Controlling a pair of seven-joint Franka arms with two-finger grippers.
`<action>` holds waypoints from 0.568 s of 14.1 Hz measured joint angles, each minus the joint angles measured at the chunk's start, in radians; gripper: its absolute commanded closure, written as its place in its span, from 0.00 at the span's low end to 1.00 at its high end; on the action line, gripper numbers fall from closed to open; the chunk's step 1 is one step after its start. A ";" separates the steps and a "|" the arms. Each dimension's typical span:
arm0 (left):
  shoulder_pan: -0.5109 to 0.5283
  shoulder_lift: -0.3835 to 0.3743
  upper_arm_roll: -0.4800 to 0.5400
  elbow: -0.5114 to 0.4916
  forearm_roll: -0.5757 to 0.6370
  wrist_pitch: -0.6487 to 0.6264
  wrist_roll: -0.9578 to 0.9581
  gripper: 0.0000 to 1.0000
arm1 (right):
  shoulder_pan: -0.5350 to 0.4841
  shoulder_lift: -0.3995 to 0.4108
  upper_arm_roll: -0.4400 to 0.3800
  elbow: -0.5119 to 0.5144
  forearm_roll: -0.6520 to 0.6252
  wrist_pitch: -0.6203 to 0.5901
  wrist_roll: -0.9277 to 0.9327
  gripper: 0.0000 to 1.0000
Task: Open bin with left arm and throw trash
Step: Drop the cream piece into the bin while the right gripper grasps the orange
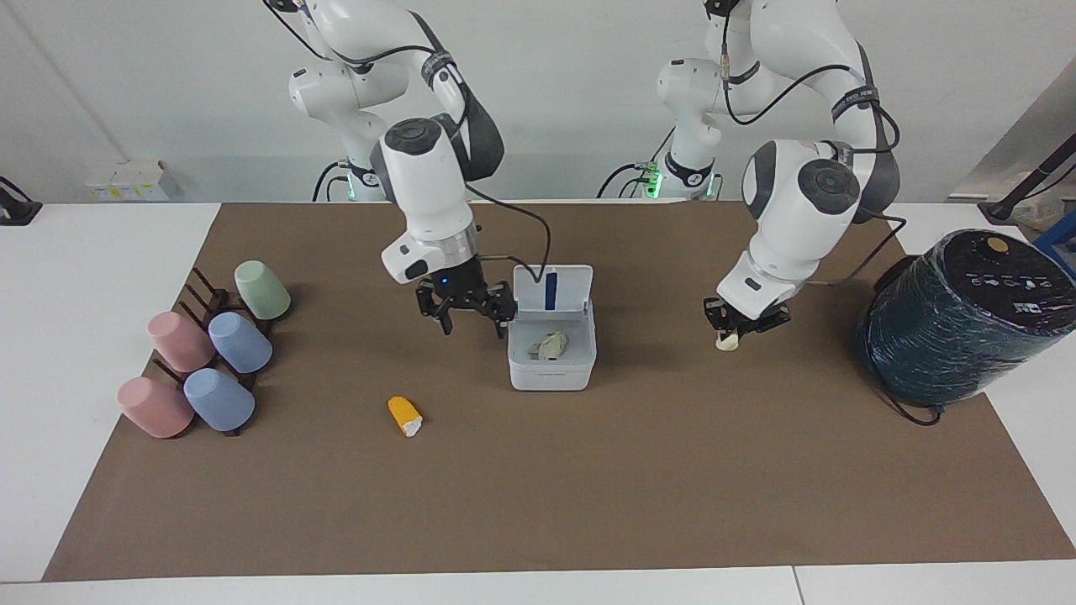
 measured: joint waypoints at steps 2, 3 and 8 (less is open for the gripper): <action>-0.090 0.017 -0.003 0.065 0.000 -0.044 -0.138 1.00 | -0.065 0.012 -0.001 -0.011 0.000 0.001 -0.173 0.00; -0.134 0.027 -0.006 0.081 -0.001 -0.038 -0.217 1.00 | -0.091 0.021 -0.001 -0.015 0.000 0.003 -0.253 0.00; -0.286 0.062 -0.013 0.098 -0.053 0.123 -0.449 1.00 | -0.137 0.099 -0.001 -0.048 0.000 0.142 -0.537 0.00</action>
